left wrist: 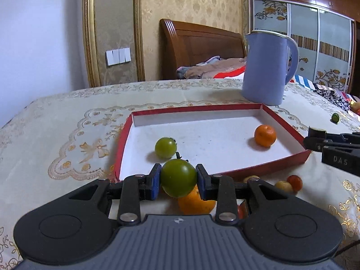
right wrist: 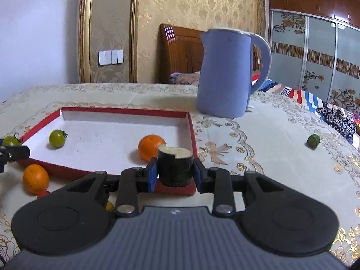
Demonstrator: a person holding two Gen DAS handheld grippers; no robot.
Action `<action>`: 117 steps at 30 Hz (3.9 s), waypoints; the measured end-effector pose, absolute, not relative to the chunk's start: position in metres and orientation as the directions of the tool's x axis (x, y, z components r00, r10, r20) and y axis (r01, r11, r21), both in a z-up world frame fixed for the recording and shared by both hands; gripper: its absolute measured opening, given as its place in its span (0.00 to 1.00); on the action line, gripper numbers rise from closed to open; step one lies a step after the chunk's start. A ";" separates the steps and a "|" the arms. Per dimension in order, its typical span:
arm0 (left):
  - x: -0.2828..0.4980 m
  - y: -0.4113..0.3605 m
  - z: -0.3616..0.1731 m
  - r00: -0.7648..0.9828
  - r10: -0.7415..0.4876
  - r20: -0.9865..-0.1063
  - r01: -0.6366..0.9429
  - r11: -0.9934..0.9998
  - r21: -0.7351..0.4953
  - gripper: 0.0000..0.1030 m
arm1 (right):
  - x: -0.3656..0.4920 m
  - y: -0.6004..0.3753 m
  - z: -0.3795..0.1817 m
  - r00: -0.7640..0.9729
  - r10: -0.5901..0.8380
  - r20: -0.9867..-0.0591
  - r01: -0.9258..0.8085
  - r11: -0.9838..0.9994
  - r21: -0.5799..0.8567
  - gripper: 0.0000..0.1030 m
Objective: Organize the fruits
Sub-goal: 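Lower both held items into the tray and open both tools, then withdraw both tools from the tray toward the remaining fruits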
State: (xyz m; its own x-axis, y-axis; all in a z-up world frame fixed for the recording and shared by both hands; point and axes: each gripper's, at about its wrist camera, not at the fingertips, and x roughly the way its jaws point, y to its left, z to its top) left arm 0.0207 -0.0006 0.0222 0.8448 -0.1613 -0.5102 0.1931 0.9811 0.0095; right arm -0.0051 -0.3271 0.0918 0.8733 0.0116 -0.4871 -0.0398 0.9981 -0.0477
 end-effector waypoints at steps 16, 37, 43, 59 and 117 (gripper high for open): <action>0.040 -0.004 0.028 0.855 -0.165 -0.492 0.202 0.979 0.024 0.31 | 0.020 -0.307 0.094 0.863 0.064 -0.501 -0.094 0.995 -0.034 0.30; 0.111 -0.007 -0.005 0.769 -0.122 -0.628 0.152 0.988 -0.007 0.31 | 0.079 -0.284 0.067 0.793 0.053 -0.607 -0.097 0.995 -0.039 0.30; 0.117 -0.008 -0.007 0.774 -0.094 -0.627 0.137 0.990 0.020 0.31 | 0.092 -0.282 0.063 0.783 0.029 -0.621 -0.080 0.995 -0.055 0.30; 0.125 -0.004 -0.009 0.781 -0.051 -0.622 0.086 0.996 0.027 0.64 | 0.112 -0.284 0.058 0.775 -0.002 -0.632 -0.049 0.997 -0.064 0.30; 0.014 0.021 -0.006 0.842 -0.163 -0.514 0.147 0.987 -0.071 0.79 | -0.013 -0.358 0.068 0.863 0.052 -0.502 0.003 0.994 0.107 0.88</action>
